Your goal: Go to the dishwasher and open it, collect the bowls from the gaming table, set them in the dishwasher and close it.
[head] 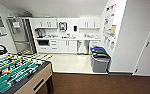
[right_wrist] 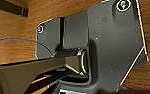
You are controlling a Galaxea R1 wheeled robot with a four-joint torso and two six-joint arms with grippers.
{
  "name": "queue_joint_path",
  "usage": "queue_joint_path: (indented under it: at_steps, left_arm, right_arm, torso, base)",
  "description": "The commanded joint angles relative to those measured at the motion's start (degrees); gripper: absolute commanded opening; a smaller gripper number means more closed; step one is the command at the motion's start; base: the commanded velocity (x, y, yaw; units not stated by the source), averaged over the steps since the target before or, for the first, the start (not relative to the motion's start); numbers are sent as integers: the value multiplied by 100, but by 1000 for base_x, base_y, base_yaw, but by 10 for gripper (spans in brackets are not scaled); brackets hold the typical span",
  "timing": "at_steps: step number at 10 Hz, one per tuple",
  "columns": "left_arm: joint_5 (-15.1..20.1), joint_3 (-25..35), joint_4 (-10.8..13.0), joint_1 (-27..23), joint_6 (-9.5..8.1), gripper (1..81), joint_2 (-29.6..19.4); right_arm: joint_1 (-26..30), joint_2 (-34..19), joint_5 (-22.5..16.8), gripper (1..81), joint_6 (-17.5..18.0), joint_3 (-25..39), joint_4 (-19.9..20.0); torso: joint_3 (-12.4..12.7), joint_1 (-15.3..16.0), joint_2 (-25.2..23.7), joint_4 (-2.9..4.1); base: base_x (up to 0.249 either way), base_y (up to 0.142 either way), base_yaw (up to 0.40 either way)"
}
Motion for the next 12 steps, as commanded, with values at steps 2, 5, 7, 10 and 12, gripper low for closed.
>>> queue_joint_path:
  at_steps: [2, 5, 7, 10, 12]
  left_arm:
    - [291, 61, -14, -246, -11, 811, -113]
    - [291, 61, -5, -255, -10, 811, -95]
    - [291, 61, -5, -246, -11, 811, -104]
    - [282, 52, -14, -246, -11, 811, -104]
    - [282, 52, -14, -246, -11, 811, -95]
  right_arm:
    - [279, -106, -308, 811, -5, 64, -24]
    - [271, -97, -308, 811, -5, 55, -42]
    - [271, -71, -308, 811, -5, 29, -33]
    - [279, 8, -308, 811, -5, -94, -50]
    - [279, 96, -308, 811, -5, -252, -42]
  torso:
    - [0, 0, 0, 116]
    - [2, -2, 0, 216]
    - [2, -2, 0, 216]
    - [2, -5, 0, 216]
    - [2, -6, 0, 216]
  base:
    - [228, 0, 0]
    - [228, 0, 0]
    - [230, 0, 0]
    - [253, 0, 0]
    - [276, 0, 0]
